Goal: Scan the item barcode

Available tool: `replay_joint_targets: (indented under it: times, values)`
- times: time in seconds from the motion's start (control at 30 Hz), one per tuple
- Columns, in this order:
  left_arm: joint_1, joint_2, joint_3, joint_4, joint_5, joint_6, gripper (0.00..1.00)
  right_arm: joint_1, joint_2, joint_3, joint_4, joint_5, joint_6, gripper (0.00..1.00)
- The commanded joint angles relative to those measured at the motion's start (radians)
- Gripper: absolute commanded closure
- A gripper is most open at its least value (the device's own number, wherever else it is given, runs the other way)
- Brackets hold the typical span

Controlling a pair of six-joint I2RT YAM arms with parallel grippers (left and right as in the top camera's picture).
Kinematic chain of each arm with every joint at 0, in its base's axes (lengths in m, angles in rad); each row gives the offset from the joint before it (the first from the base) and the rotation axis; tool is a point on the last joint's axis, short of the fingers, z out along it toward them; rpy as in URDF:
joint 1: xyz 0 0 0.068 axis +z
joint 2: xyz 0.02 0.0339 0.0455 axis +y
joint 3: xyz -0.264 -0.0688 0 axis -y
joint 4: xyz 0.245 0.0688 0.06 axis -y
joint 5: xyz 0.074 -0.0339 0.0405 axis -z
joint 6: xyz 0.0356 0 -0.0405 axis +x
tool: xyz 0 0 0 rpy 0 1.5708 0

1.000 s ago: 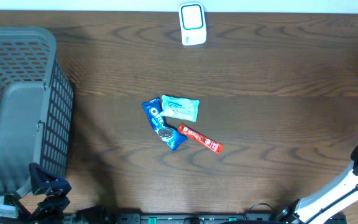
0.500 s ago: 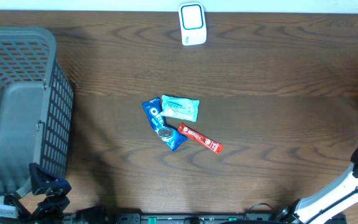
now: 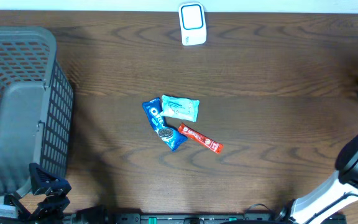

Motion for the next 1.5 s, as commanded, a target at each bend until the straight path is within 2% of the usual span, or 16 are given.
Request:
replay_joint_targets:
  times: [0.0, 0.1, 0.27, 0.33, 0.37, 0.43, 0.47, 0.5, 0.53, 0.6, 0.83, 1.0, 1.23, 1.47]
  values:
    - [-0.004, -0.001, 0.002, 0.001, -0.006, 0.018, 0.02, 0.183, -0.048, 0.02, -0.006, -0.389, -0.1, 0.14]
    - [-0.004, -0.001, 0.002, 0.001, -0.006, 0.017, 0.02, 0.372, -0.045, 0.02, -0.037, -0.546, -0.19, 0.13]
    - [-0.004, -0.001, 0.002, 0.001, -0.006, 0.017, 0.02, 0.681, -0.045, 0.02, -0.105, -0.55, -0.228, 0.01]
    - [-0.004, -0.001, 0.002, 0.001, -0.006, 0.017, 0.02, 0.774, -0.044, 0.02, -0.087, -0.542, -0.327, 0.01]
    - [-0.004, -0.001, 0.002, 0.001, -0.006, 0.017, 0.02, 0.832, -0.043, 0.02, -0.069, -0.519, -0.429, 0.01]
    - [-0.004, -0.001, 0.002, 0.001, -0.006, 0.018, 0.02, 0.931, -0.041, 0.02, -0.052, -0.419, -0.616, 0.01]
    - [-0.004, -0.001, 0.002, 0.001, -0.006, 0.017, 0.02, 0.98, -0.038, 0.019, -0.043, -0.326, -0.691, 0.08]
    - [-0.004, -0.001, 0.002, 0.001, -0.006, 0.017, 0.02, 1.016, -0.037, 0.019, -0.042, -0.238, -0.742, 0.08]
    - [-0.004, -0.001, 0.002, 0.001, -0.006, 0.017, 0.02, 1.049, -0.036, 0.019, -0.041, -0.141, -0.778, 0.01]
    - [-0.004, -0.001, 0.002, 0.001, -0.006, 0.017, 0.02, 1.116, -0.036, 0.018, -0.05, 0.027, -0.82, 0.01]
    - [-0.004, -0.001, 0.002, 0.001, -0.006, 0.018, 0.02, 1.172, -0.034, -0.057, 0.008, -0.049, -1.112, 0.02]
    - [-0.004, -0.001, 0.002, 0.001, -0.006, 0.017, 0.02, 1.178, -0.034, -0.178, 0.101, -0.05, -1.155, 0.03]
    - [-0.004, -0.001, 0.002, 0.001, -0.006, 0.017, 0.02, 1.279, -0.033, -0.198, 0.1, -0.03, -1.196, 0.03]
    - [-0.004, -0.001, 0.002, 0.001, -0.006, 0.017, 0.02, 1.305, 0.002, -0.266, 0.176, -0.024, -1.204, 0.05]
